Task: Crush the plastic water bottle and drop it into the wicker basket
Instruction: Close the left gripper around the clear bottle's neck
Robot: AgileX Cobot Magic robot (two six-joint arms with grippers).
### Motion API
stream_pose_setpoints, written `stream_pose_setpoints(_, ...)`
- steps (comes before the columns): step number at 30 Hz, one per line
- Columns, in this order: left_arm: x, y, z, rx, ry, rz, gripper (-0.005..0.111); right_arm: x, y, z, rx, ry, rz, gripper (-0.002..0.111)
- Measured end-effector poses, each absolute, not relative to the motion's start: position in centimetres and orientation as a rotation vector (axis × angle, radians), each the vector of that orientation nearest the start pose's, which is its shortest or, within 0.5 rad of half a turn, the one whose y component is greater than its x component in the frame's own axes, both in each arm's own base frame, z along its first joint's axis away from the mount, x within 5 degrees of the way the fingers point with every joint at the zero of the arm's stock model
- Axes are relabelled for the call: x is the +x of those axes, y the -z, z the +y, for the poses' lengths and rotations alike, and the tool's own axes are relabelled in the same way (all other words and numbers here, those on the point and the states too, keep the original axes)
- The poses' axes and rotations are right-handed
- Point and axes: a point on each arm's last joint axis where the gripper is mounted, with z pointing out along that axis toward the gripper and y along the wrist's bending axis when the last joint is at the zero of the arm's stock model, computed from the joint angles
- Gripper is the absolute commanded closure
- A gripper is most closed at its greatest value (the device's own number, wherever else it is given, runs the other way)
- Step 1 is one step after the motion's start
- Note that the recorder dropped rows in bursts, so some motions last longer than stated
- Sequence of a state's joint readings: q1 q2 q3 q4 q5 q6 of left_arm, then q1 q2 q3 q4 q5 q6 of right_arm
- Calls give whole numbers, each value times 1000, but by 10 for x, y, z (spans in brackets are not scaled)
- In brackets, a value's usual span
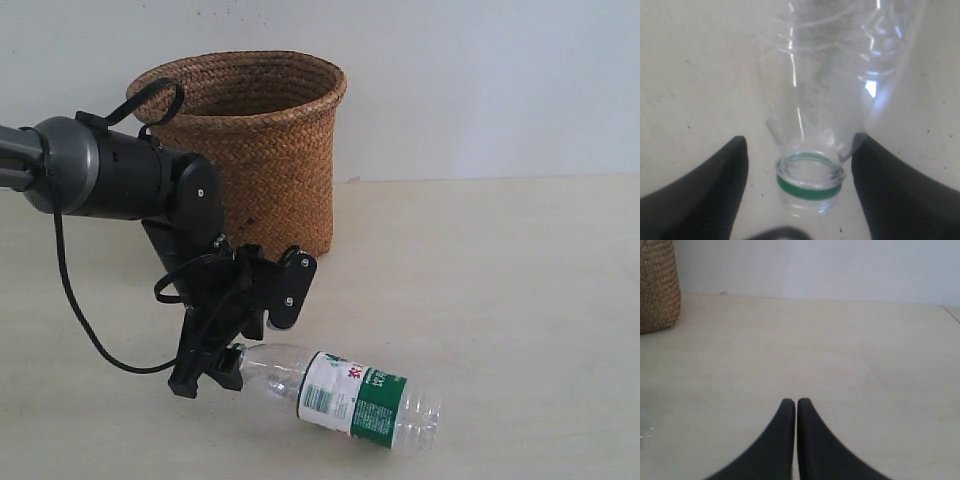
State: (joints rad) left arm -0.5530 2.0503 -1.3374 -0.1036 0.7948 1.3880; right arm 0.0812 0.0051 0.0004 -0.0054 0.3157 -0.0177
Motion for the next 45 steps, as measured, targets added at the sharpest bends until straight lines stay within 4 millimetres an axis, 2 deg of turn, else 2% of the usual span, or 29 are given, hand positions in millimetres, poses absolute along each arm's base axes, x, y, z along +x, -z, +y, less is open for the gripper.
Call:
stream_pose_setpoints(4, 332, -137, -213, -2668, -19, -1961, 51, 55, -187, 4, -91, -41, 1771, 108)
stream_pose_setpoints(10, 332, -126, -213, -2642, -40, -1943, 54, 55, -188, 4, -91, -41, 1759, 108)
stream_pose_setpoints(14, 334, -126, -209, -2613, 21, -1952, 58, 55, -188, 4, -91, -41, 1759, 108)
stream_pose_setpoints(16, 334, -126, -209, -2604, 33, -1960, 65, 55, -188, 4, -91, -41, 1759, 108)
stream_pose_setpoints(17, 334, -126, -209, -2602, 35, -1961, 77, 55, -188, 4, -91, -41, 1759, 108)
stream_pose_setpoints(18, 334, -126, -208, -2597, 37, -1967, 84, 55, -188, 4, -91, -41, 1759, 108)
stream_pose_setpoints(19, 334, -126, -208, -2597, 37, -1967, 100, 55, -188, 4, -91, -41, 1759, 108)
stream_pose_setpoints(20, 334, -126, -208, -2598, 41, -1968, 103, 55, -188, 4, -91, -41, 1759, 108)
stream_pose_setpoints(27, 334, -126, -208, -2570, 37, -2002, 103, 55, -188, 4, -91, -41, 1759, 108)
stream_pose_setpoints(36, 328, -125, -205, -2187, -20, -2308, 103, 55, -188, 4, -91, -41, 1759, 108)
stream_pose_setpoints(45, 322, -126, -201, -1981, -37, -2388, 103, 55, -188, 4, -91, -41, 1759, 108)
